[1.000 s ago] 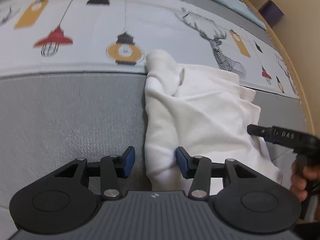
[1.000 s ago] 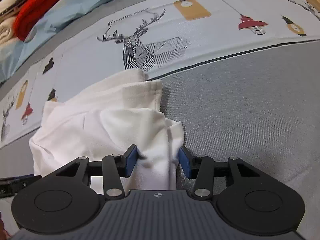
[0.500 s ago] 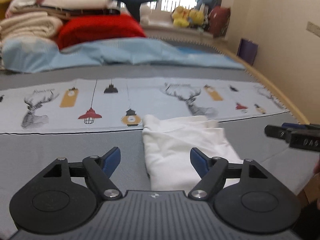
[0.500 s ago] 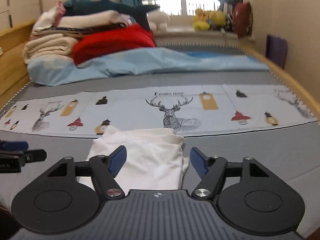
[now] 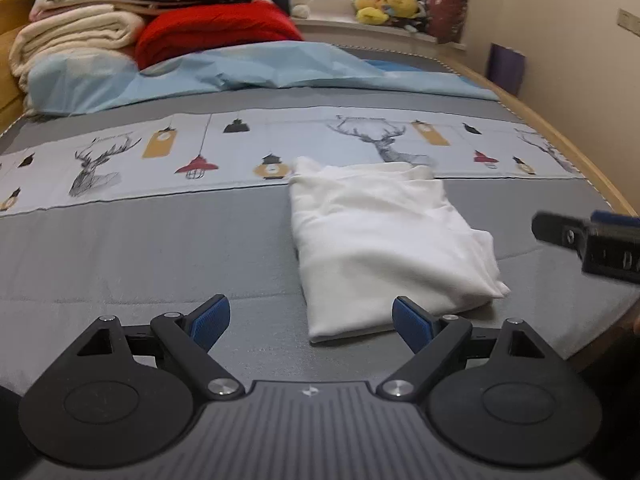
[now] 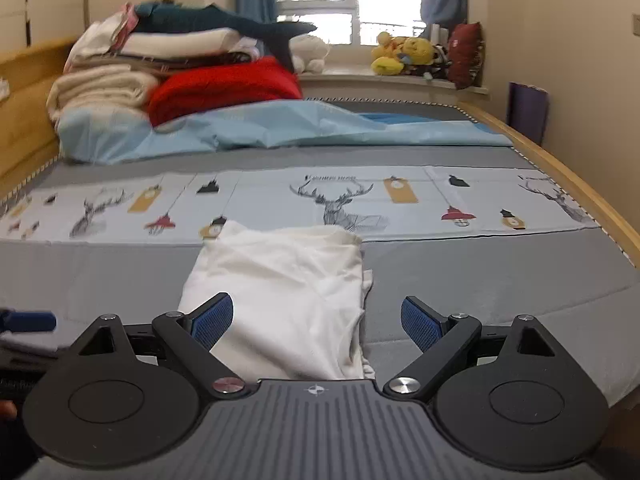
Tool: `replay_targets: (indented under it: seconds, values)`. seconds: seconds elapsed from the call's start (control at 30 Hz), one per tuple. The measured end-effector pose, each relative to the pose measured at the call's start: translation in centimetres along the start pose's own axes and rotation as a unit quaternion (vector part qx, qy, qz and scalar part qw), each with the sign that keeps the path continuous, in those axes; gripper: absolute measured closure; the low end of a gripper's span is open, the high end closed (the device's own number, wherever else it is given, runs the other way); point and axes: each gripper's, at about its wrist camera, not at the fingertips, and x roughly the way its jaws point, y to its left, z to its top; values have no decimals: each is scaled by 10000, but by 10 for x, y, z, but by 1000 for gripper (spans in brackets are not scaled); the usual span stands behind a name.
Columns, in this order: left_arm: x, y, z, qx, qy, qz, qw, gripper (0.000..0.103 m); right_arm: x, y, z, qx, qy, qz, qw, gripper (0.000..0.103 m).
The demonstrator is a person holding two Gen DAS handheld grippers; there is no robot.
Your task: Fold small clothes
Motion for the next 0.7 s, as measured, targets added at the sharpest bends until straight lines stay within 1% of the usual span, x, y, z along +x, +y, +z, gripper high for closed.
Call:
replay_targets:
  seconds: [0.07,0.2,0.5,0.7]
  values:
    - [5,3,0,-111,141,-91,9998,12,3,3,-2,27,96,-18,9999,11]
    - [10,8,0,-332,209,-106,9992,12,8,9,-5,20,212,68,9997,11]
    - [17,8,4,-472,222,-107,9986,12,14,20,-10,-202,372,187,9989,11]
    - [19,3,4,-416,173,-93,9989,12,16,22,-10,-235,407,254,9986,11]
